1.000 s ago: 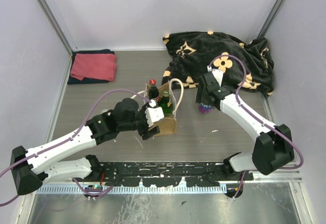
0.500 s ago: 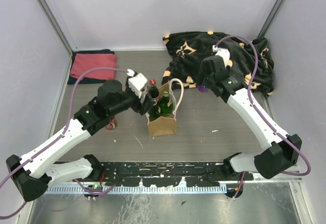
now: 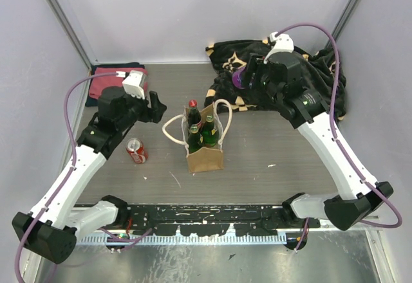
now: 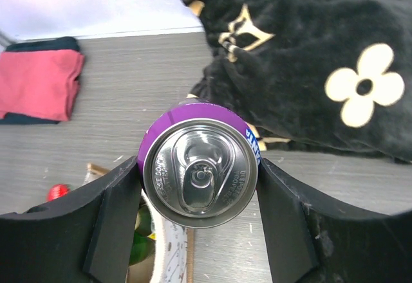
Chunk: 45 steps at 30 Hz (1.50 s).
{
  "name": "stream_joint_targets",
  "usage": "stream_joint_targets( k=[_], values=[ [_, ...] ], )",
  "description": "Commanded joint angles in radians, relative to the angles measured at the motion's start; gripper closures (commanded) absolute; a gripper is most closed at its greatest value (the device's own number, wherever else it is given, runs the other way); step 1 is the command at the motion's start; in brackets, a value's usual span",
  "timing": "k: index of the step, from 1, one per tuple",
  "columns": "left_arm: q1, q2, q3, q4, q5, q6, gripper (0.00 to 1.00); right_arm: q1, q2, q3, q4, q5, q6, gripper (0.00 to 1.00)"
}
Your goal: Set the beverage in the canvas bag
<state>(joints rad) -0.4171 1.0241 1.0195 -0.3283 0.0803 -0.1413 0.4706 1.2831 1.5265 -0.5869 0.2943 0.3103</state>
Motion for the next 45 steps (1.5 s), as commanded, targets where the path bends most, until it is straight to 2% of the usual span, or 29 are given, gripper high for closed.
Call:
stream_joint_targets(
  k=[1,8,16,27,45],
  values=[
    [0.077,-0.015,0.024,-0.025,0.034,-0.058,0.24,0.064,-0.004,0.12,0.126,-0.028,-0.044,0.99],
    [0.16,-0.009,0.018,-0.041,0.052,-0.069,0.25,0.242,0.044,0.159,0.085,0.061,-0.072,0.99],
    [0.17,-0.006,0.009,-0.047,0.042,-0.043,0.25,0.379,0.0,0.053,0.062,0.138,-0.043,0.99],
    [0.169,0.019,-0.011,-0.023,0.034,-0.036,0.25,0.428,-0.044,-0.021,-0.029,0.143,-0.002,0.99],
    [0.169,0.026,-0.045,-0.005,0.032,-0.016,0.25,0.496,-0.066,-0.146,-0.042,0.173,0.06,0.99]
  ],
)
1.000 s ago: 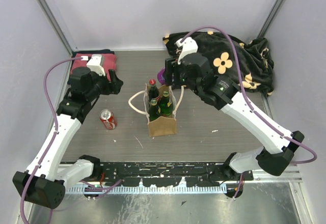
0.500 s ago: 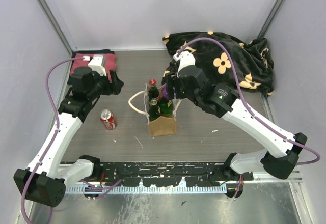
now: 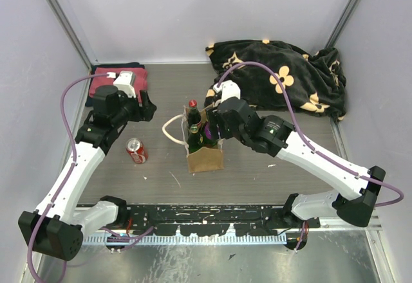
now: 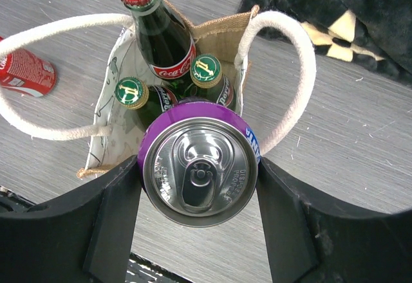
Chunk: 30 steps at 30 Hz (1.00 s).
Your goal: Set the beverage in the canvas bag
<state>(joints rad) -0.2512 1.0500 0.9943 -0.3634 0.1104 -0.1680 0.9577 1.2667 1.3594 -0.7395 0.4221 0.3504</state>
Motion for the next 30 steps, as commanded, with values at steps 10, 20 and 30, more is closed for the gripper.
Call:
stream_joint_targets(
  k=[10,20,30],
  values=[
    [0.004,-0.009,-0.04,0.035,0.002,0.012,0.26,0.011,-0.027,-0.021,0.127,0.043,0.028,0.99],
    [0.004,-0.017,-0.062,0.043,0.003,0.016,0.26,0.01,0.01,-0.022,0.132,0.033,0.024,0.99],
    [0.003,-0.029,-0.08,0.051,0.008,0.02,0.26,0.012,0.067,0.008,0.126,0.013,0.01,0.99]
  ],
)
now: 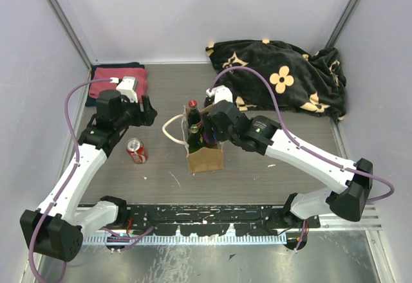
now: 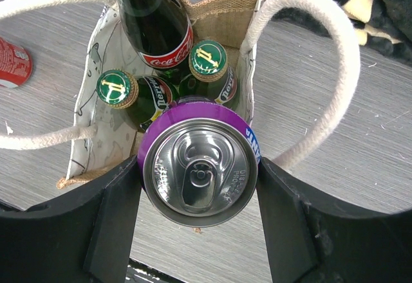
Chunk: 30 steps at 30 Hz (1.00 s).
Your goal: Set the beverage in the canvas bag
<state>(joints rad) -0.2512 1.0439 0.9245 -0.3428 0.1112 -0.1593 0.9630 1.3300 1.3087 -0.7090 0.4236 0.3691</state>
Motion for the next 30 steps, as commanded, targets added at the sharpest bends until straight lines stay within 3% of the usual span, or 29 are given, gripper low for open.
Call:
stream_joint_targets(
  k=[1,30],
  values=[
    [0.003,-0.026,-0.012,0.029,0.006,0.014,0.26,0.006,0.016,0.067,0.091,0.009,-0.009,0.99],
    [0.023,-0.112,-0.092,0.025,0.041,0.053,0.25,0.007,0.203,0.058,0.04,-0.036,-0.004,0.99]
  ],
)
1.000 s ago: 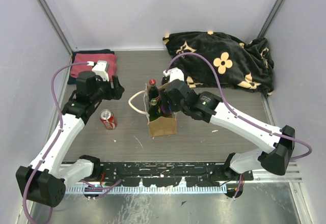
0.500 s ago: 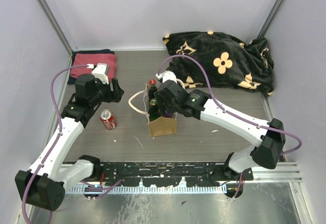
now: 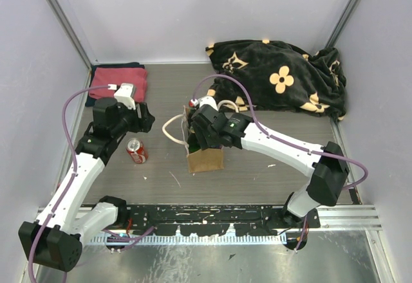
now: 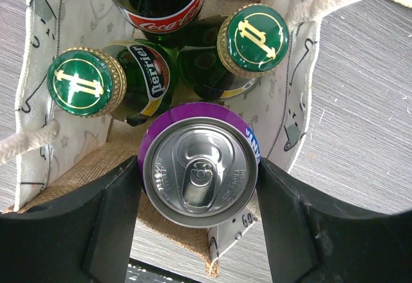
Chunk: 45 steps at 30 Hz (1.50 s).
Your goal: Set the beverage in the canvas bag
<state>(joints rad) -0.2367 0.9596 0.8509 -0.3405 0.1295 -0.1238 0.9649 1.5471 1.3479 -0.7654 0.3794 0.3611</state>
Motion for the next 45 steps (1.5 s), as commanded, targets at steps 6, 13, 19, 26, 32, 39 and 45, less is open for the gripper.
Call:
stream_joint_targets(
  k=[6,13,19,26,32,39,45],
  values=[
    [0.01,-0.049,-0.027,0.016,0.027,0.026,0.25,0.005,-0.002,-0.017,0.127,0.01,0.014,0.99],
    [0.012,-0.061,-0.023,0.005,0.029,0.036,0.25,0.005,-0.008,-0.082,0.174,0.007,0.032,0.99],
    [0.013,-0.064,-0.02,0.001,0.03,0.035,0.25,0.004,-0.015,-0.134,0.213,0.0,0.044,0.99],
    [0.014,-0.069,-0.023,-0.003,0.029,0.039,0.25,0.004,0.005,-0.183,0.249,-0.019,0.057,0.99],
    [0.015,-0.071,-0.027,-0.005,0.029,0.041,0.25,0.004,0.036,-0.2,0.259,-0.04,0.064,0.99],
    [0.015,-0.076,-0.032,-0.006,0.031,0.039,0.25,0.004,0.05,-0.191,0.233,-0.032,0.064,0.91],
    [0.016,-0.081,-0.034,-0.008,0.032,0.041,0.25,0.004,0.041,-0.165,0.196,-0.017,0.065,0.43]
  ],
)
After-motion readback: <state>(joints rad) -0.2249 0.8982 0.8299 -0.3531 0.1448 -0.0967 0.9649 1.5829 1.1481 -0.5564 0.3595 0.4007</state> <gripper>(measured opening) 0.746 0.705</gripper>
